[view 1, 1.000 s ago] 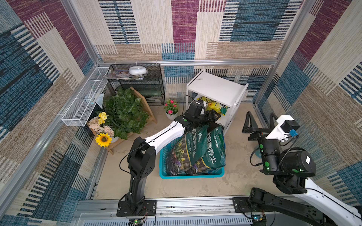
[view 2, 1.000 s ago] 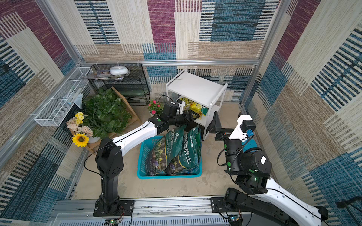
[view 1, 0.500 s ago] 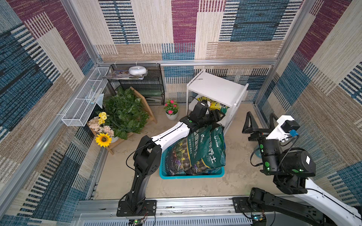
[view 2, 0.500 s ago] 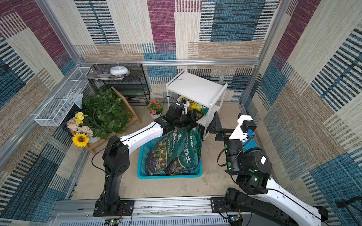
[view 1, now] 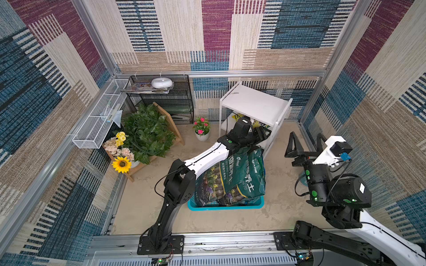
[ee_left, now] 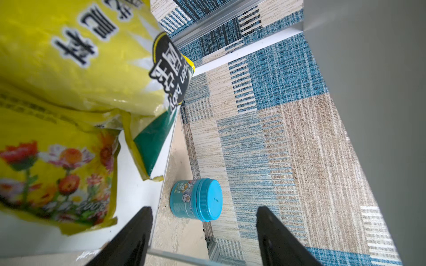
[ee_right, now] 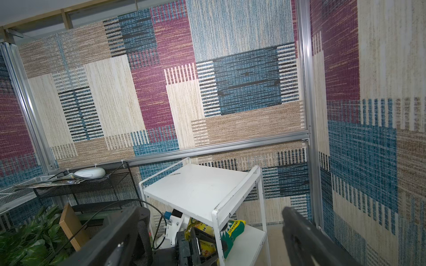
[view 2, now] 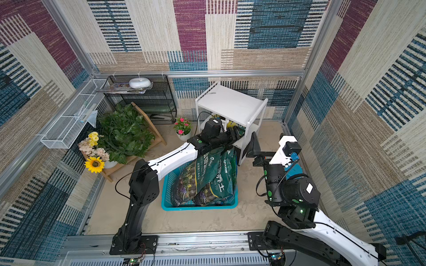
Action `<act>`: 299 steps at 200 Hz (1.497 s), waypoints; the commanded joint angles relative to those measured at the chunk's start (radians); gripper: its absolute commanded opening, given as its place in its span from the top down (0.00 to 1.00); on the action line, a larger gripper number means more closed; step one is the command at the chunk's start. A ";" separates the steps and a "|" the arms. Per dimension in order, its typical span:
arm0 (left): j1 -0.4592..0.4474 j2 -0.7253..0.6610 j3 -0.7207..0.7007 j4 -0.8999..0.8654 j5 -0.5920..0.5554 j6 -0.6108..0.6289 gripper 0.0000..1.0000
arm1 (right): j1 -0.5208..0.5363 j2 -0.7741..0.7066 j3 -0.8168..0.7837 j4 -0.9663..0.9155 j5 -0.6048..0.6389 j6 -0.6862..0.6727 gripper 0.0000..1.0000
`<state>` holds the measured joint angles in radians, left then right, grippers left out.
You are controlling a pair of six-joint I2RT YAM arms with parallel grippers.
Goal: Take down the fertilizer bag from the shelf
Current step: Pick up the fertilizer bag from the shelf.
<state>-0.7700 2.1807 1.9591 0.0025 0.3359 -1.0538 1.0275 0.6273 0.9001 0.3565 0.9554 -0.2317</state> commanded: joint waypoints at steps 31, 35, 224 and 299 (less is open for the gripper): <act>-0.006 0.051 0.047 0.015 -0.026 -0.024 0.27 | 0.000 -0.005 0.002 0.007 -0.007 0.006 0.00; -0.006 0.054 0.050 0.016 -0.030 -0.025 0.27 | 0.000 -0.005 0.002 0.006 -0.007 0.006 0.00; -0.009 0.059 0.117 -0.061 -0.201 -0.009 1.00 | -0.002 -0.012 -0.004 -0.002 -0.017 0.018 0.00; -0.009 -0.096 0.194 -0.241 -0.211 0.164 1.00 | -0.002 0.002 0.000 -0.010 -0.026 0.025 0.00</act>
<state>-0.7784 2.1445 2.0777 -0.2874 0.1650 -1.0630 1.0260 0.6235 0.8967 0.3408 0.9360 -0.2165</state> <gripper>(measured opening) 0.077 0.997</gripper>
